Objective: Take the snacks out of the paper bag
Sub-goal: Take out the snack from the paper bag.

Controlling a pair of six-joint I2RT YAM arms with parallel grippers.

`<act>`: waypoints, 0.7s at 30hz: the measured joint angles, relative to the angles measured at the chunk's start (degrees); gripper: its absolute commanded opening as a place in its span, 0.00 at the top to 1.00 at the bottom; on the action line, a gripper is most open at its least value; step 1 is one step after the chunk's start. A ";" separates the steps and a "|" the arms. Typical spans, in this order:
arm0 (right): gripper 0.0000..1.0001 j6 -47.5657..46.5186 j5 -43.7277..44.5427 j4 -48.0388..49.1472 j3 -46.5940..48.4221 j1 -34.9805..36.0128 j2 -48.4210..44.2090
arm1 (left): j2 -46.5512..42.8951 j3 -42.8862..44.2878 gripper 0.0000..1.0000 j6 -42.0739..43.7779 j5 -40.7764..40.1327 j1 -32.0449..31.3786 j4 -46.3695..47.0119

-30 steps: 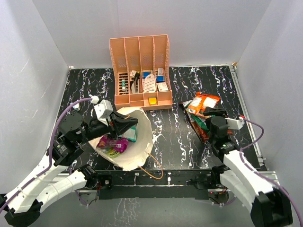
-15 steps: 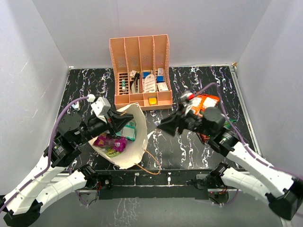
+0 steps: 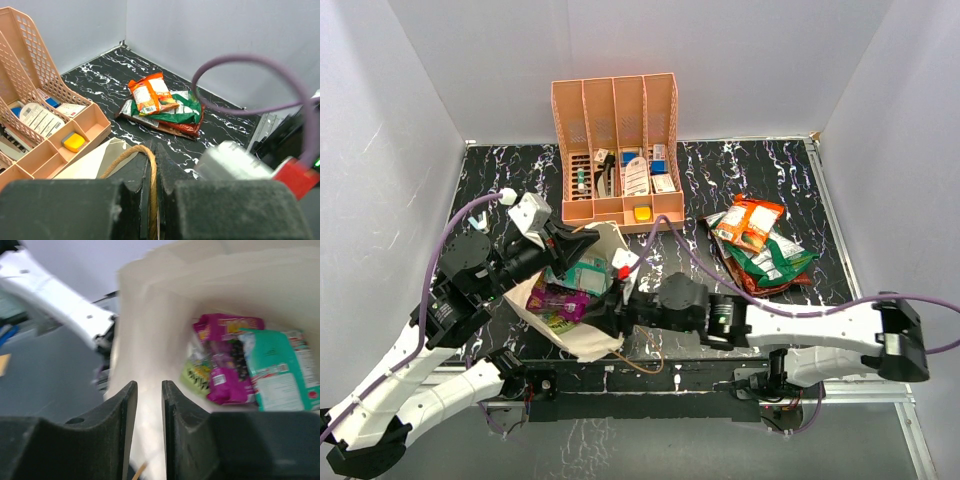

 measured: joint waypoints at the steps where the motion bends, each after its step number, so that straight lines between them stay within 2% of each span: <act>1: 0.78 -0.68 1.81 1.33 0.00 0.09 1.95 | -0.11 0.02 1.00 -0.04 -0.02 0.00 0.02; 6: 0.79 -2.89 9.18 4.87 1.01 1.33 13.81 | -0.35 0.20 1.00 0.02 0.17 0.00 -0.04; 14: 0.78 -3.87 9.90 11.61 2.34 10.29 21.99 | -0.59 0.00 1.00 0.24 4.44 0.00 1.53; 17: 0.72 -3.82 11.32 13.14 2.38 11.54 22.25 | -1.27 -0.96 1.00 0.24 6.80 0.00 2.69; 21: 0.62 -4.46 18.21 13.75 1.60 10.93 20.90 | -3.89 -4.55 1.00 -0.20 9.70 0.00 4.76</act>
